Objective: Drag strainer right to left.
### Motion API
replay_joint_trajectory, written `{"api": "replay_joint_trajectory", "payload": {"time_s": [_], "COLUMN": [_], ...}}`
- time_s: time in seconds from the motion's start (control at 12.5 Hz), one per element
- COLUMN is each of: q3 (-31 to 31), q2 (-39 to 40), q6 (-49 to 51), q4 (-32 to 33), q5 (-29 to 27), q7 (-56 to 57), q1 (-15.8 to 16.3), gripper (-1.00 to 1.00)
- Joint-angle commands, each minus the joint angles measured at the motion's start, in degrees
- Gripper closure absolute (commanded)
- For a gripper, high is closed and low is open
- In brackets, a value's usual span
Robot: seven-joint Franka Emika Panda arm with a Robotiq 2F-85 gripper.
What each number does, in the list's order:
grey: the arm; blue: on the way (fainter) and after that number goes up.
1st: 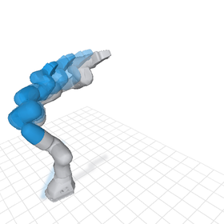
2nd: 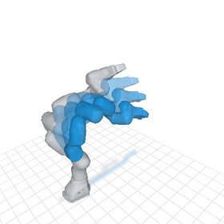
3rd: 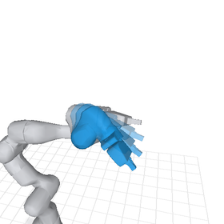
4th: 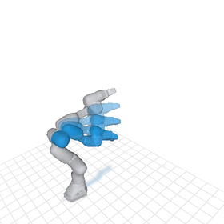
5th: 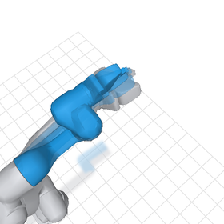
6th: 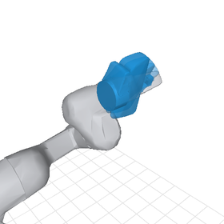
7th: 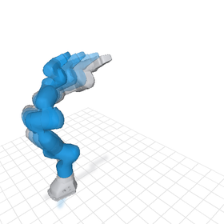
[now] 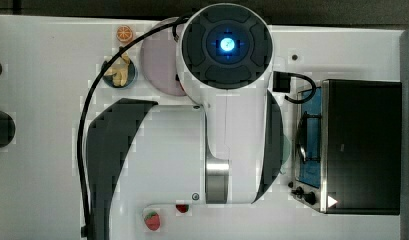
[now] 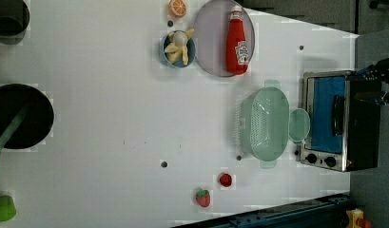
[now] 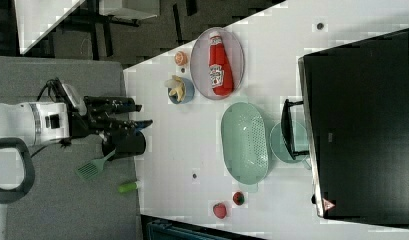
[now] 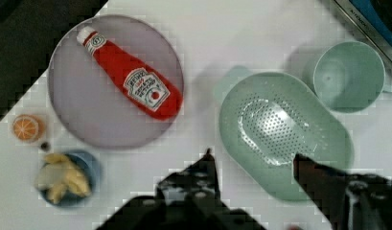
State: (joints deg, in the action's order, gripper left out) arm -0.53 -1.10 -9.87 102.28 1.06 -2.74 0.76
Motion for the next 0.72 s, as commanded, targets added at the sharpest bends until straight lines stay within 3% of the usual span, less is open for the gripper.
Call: {"api": "replay_joint_trajectory", "payload": {"time_s": [0.08,0.24,0.72], "q3": [-3.0,-3.0,-2.8], "q2": [-22.8,-22.7,-17.7], "q6": [14.2,14.1,5.6], "q4": [8.0,8.7,18.0], "q5": [0.7,0.7,0.6], "q7": [2.4,2.4,1.9], "q1": [-2.6,-2.6,-2.6], "gripper": [-0.6,-0.99,-1.0]}}
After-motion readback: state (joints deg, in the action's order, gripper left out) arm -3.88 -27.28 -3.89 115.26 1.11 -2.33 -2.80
